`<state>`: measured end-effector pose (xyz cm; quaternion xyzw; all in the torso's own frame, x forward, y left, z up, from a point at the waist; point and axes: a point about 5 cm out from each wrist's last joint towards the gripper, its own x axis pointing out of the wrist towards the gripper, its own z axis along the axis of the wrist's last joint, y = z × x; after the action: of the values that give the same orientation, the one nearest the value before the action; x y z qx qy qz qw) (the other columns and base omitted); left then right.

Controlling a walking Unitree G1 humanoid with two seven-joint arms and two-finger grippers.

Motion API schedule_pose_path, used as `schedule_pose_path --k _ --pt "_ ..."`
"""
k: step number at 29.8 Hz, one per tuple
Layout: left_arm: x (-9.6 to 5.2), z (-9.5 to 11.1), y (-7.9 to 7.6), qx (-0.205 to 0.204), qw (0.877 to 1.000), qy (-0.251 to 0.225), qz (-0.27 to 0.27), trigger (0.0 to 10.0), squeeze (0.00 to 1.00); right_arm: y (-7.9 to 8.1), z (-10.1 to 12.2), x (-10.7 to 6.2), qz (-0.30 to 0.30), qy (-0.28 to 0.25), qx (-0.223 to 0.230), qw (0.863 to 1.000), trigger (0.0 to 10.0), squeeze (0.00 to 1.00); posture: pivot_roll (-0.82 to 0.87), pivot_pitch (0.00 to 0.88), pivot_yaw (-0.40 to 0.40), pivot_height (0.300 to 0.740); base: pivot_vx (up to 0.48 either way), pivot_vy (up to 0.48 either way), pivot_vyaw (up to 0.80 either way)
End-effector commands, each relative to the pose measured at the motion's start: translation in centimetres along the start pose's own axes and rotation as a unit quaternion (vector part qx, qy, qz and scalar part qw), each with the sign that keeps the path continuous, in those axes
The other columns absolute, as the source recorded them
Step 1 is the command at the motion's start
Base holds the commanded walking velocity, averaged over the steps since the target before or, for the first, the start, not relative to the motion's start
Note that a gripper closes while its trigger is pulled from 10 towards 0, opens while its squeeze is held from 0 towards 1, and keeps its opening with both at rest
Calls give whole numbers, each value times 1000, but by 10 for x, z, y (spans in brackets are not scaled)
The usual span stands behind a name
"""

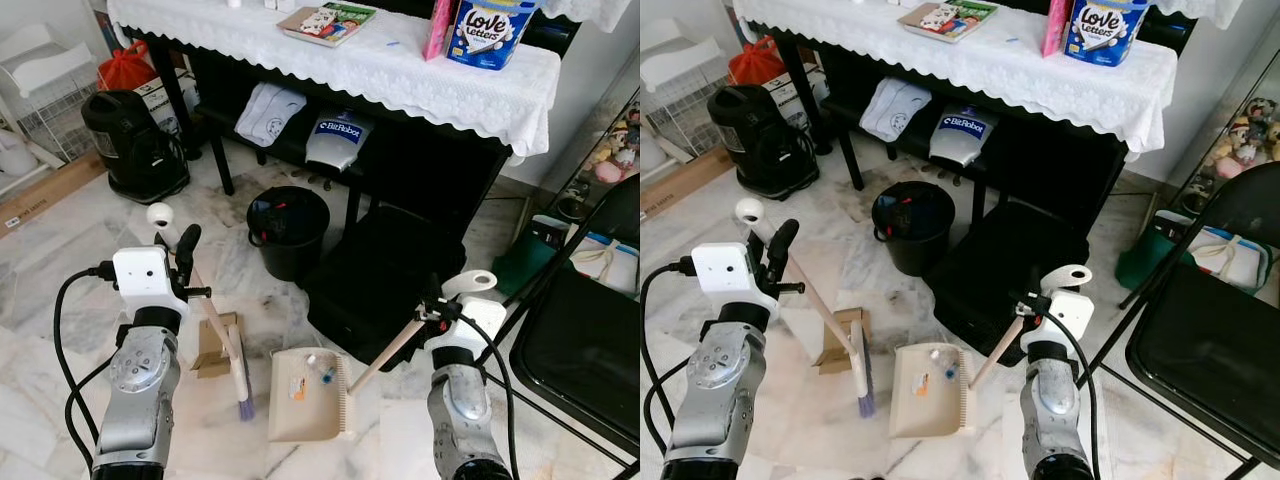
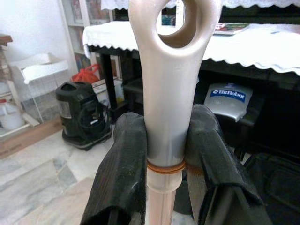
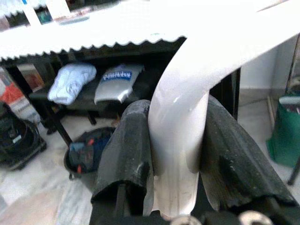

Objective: Sweep floor

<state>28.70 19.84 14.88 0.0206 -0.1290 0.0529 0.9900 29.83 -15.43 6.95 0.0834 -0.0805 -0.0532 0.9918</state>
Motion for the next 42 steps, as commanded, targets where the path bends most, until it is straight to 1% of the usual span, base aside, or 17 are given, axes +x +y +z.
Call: schedule_pose_path --k 1,2,3,5,6,11,15,17,20,25,30,34,37,42 --pt "0 4 0 13 1000 -20 1 10000 0 3 15 8 -1 -36 17 999 10000 0 8 95 -10 740 0 0 0" --pt "-2 2 -3 14 1000 -19 -3 10000 0 3 19 10 0 -43 17 999 10000 0 4 86 -11 740 0 0 0" --pt "-4 -1 -10 12 1000 -19 -9 10000 0 4 27 13 4 -56 18 998 10000 0 -3 62 -11 740 0 0 0" --pt "-4 -1 -10 12 1000 -19 -9 10000 0 4 27 13 4 -56 18 998 10000 0 -3 62 -11 740 0 0 0" --pt "-3 -4 -14 7 1000 -19 -10 10000 0 4 33 16 7 -68 19 997 10000 0 -9 38 -11 740 0 0 0" --pt "0 -11 -17 8 1000 -14 -14 10000 0 4 41 20 9 -80 19 997 10000 0 -28 0 -5 740 0 0 0" --pt "4 -17 -20 10 1000 -9 -16 10000 0 5 40 20 8 -76 13 997 10000 0 -38 0 0 740 0 0 0" --pt "8 -16 -22 16 999 -16 -24 10000 0 4 41 19 7 -74 14 997 10000 0 -36 0 6 740 0 0 0" --pt "9 -15 -23 20 999 -18 -28 10000 0 4 42 20 5 -76 13 997 10000 0 -36 0 14 740 0 0 0" --pt "6 -18 -22 34 999 -17 -39 10000 0 4 44 20 -2 -79 11 997 10000 0 -37 0 25 740 0 0 0" --pt "5 -20 -22 32 999 -18 -35 10000 0 5 45 20 0 -79 10 997 10000 0 -28 0 25 740 0 0 0" --pt "6 -19 -24 26 999 -22 -29 10000 0 9 44 18 12 -79 9 997 10000 0 -22 0 23 740 0 0 697" --pt "6 -15 -28 22 999 -30 -37 10000 0 11 45 16 15 -80 4 997 10000 0 -14 0 23 740 0 0 769" --pt "9 -13 -28 16 999 -37 -30 10000 0 10 47 17 16 -81 3 997 10000 0 -9 0 10 740 0 0 769"
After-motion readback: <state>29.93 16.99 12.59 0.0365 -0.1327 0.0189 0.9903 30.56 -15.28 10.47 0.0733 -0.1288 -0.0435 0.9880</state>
